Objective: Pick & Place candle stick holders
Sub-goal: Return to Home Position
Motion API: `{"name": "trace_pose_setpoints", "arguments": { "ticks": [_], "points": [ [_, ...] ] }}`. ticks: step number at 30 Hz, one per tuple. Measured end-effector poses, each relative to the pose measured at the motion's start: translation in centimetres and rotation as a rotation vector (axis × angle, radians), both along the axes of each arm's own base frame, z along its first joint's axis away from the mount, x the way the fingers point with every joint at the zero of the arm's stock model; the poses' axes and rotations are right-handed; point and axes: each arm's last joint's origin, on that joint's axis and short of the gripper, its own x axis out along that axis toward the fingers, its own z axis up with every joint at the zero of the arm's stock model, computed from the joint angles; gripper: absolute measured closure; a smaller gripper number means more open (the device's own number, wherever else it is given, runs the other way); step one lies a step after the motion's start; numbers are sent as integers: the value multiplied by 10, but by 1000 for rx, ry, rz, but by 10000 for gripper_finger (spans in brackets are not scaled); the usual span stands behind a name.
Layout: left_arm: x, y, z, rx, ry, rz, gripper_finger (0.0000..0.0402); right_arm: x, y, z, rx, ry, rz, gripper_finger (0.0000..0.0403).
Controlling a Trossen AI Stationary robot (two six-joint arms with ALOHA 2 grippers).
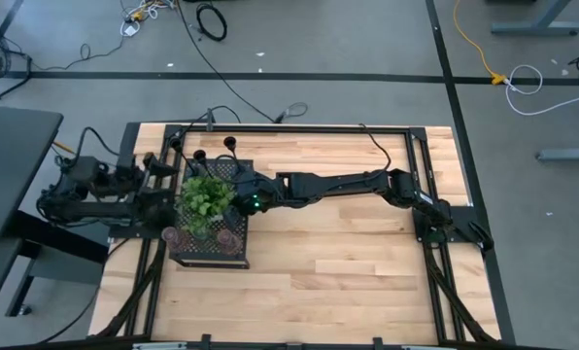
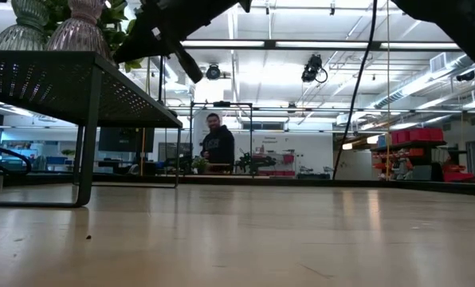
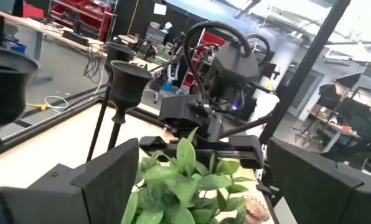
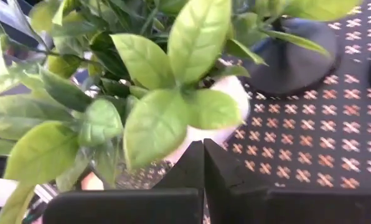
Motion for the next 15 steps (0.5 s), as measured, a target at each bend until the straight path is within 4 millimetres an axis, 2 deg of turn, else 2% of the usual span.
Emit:
{"name": "trace_pose_setpoints", "arguments": {
  "ticks": [6, 12, 15],
  "points": [
    [-9, 0, 8, -56, -14, -5, 46, -9, -1, 9, -27, 39, -14, 403],
    [-10, 0, 10, -99, -39, -15, 50, -26, 7, 43, -79, 5, -20, 403],
    [-8, 0, 14, -115, -67, -25, 57, -41, 13, 68, -135, -26, -16, 403]
  ]
}}
